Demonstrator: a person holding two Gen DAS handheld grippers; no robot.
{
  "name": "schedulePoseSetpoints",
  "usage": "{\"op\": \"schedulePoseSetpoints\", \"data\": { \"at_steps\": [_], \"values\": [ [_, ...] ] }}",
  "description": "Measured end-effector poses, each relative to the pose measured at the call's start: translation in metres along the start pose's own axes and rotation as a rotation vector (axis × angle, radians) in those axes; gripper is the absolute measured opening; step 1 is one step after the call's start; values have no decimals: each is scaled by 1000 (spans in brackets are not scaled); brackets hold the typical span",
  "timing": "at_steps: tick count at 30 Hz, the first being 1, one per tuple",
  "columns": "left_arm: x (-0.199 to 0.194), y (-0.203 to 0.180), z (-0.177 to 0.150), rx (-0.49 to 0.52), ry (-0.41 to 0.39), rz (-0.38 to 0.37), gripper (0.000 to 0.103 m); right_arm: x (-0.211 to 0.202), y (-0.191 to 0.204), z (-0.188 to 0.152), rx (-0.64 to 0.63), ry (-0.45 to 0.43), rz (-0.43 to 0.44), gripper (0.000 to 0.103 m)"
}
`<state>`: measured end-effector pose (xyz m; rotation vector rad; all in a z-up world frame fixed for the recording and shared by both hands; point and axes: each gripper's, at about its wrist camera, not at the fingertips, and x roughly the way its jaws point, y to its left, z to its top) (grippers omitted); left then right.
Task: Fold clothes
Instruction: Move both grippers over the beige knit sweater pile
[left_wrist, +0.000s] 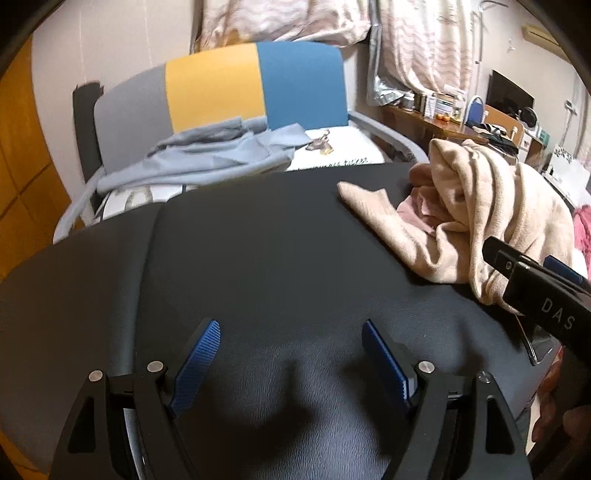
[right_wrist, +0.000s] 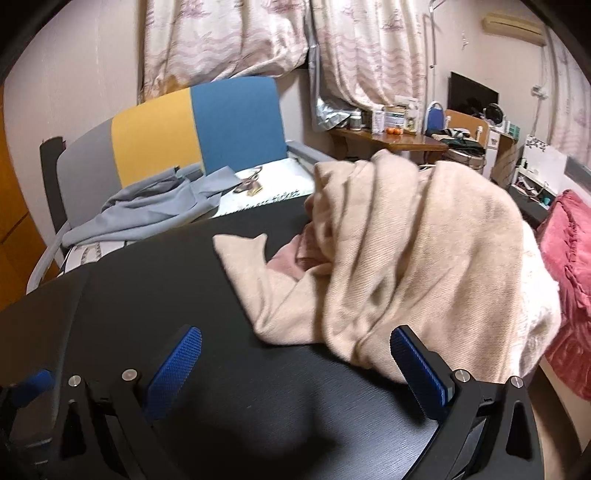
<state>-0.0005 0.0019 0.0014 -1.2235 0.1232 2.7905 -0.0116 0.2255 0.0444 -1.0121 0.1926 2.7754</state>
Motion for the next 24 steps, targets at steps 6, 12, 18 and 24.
{"op": "schedulePoseSetpoints", "data": {
  "at_steps": [6, 12, 18, 24],
  "values": [
    [1, -27, 33, 50, 15, -52, 81, 5, -21, 4, 24, 10, -37, 103],
    [4, -46, 38, 119, 16, -34, 81, 11, -45, 6, 72, 28, -64, 103],
    [15, -58, 43, 147, 31, -45, 81, 16, -60, 8, 78, 47, -77, 103],
    [30, -81, 53, 221, 59, -43, 81, 18, -69, 7, 59, 45, -124, 103]
  ]
}}
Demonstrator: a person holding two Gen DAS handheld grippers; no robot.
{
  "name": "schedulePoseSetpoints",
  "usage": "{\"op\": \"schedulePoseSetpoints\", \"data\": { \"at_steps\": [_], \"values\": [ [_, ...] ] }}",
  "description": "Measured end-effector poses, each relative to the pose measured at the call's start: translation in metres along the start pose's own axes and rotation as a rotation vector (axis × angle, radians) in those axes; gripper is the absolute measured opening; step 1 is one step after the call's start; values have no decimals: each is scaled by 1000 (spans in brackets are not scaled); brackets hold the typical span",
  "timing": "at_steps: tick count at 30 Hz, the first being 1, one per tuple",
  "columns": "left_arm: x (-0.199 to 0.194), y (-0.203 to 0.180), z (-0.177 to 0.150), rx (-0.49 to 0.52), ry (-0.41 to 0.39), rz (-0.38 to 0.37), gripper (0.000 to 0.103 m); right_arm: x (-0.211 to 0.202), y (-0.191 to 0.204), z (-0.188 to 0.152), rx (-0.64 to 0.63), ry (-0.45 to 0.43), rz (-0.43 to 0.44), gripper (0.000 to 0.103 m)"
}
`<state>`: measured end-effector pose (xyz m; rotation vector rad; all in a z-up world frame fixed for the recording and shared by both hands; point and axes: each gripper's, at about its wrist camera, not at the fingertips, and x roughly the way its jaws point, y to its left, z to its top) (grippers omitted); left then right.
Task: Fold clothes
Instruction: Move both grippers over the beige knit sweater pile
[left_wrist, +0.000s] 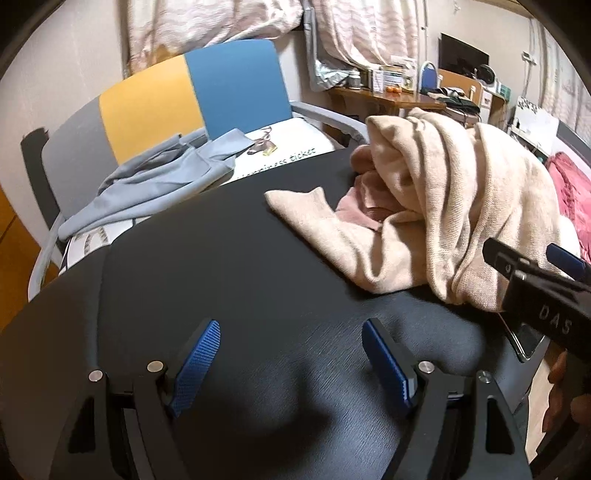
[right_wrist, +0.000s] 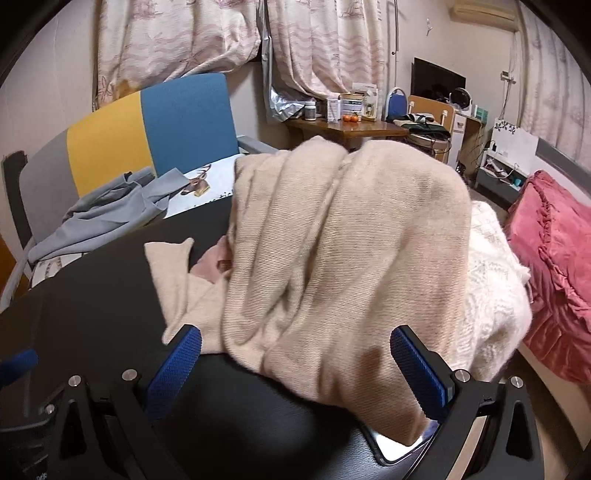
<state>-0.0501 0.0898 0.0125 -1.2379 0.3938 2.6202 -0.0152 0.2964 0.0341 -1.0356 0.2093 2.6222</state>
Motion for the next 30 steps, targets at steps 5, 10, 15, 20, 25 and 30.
{"op": "schedulePoseSetpoints", "data": {
  "at_steps": [5, 10, 15, 20, 25, 30],
  "values": [
    [13, -19, 17, 32, 6, -27, 81, 10, -11, 3, -1, 12, -23, 103],
    [23, -38, 40, 42, -22, -59, 80, 14, -25, 9, 17, 13, -19, 103],
    [24, -52, 61, 79, -61, -74, 80, 7, -36, 15, 28, -38, -42, 103],
    [25, -69, 87, 106, -118, -60, 80, -5, -62, 21, 116, -106, -72, 103],
    [42, -88, 113, 83, -82, -126, 80, -5, -83, 23, 154, -101, -77, 103],
    [64, -115, 132, 91, -68, -165, 80, -4, -93, 20, 157, -100, -81, 103]
  ]
}}
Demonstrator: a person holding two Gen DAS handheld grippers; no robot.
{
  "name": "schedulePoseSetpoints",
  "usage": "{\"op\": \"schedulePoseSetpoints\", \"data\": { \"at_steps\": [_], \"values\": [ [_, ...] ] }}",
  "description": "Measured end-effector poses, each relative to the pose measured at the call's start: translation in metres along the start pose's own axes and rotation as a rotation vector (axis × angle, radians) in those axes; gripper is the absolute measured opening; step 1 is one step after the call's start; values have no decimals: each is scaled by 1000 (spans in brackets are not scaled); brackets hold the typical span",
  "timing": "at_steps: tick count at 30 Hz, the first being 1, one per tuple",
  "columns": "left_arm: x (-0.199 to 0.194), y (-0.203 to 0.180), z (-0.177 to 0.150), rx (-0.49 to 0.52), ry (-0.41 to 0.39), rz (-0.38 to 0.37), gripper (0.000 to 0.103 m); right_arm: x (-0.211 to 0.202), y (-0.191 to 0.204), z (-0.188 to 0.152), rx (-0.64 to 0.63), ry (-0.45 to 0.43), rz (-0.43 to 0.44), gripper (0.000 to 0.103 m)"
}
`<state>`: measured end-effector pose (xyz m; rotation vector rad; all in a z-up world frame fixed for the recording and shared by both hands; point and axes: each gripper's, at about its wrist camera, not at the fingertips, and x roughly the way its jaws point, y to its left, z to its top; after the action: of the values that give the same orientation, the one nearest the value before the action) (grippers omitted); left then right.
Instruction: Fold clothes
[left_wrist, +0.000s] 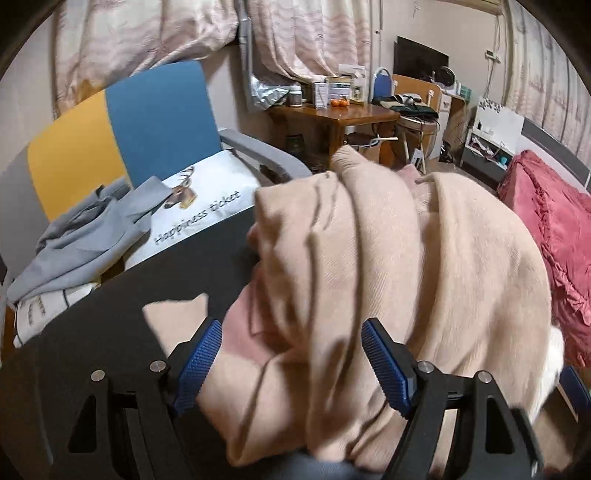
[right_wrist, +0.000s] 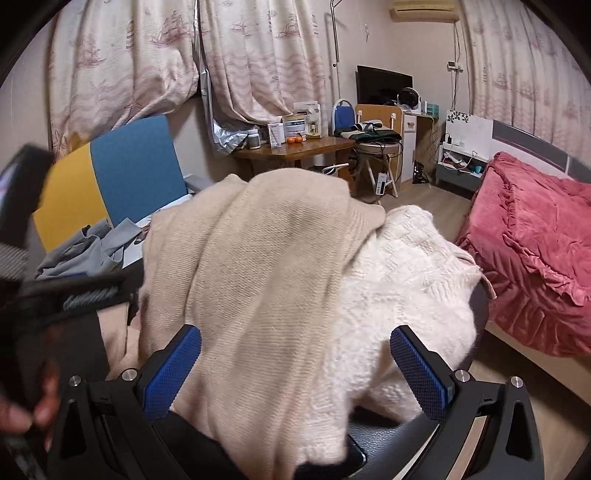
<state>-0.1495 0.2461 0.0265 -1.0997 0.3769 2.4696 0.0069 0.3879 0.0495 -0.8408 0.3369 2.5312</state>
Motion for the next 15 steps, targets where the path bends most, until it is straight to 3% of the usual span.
{"op": "schedulePoseSetpoints", "data": {
  "at_steps": [4, 7, 15],
  "values": [
    [8, -20, 5, 72, -30, -19, 80, 3, -11, 3, 22, 1, -3, 103],
    [16, -30, 4, 106, -23, 11, 80, 6, -18, 4, 39, 0, -11, 103],
    [39, -39, 4, 134, 6, 20, 82, 10, -20, 6, 42, -11, 14, 103]
  ]
}}
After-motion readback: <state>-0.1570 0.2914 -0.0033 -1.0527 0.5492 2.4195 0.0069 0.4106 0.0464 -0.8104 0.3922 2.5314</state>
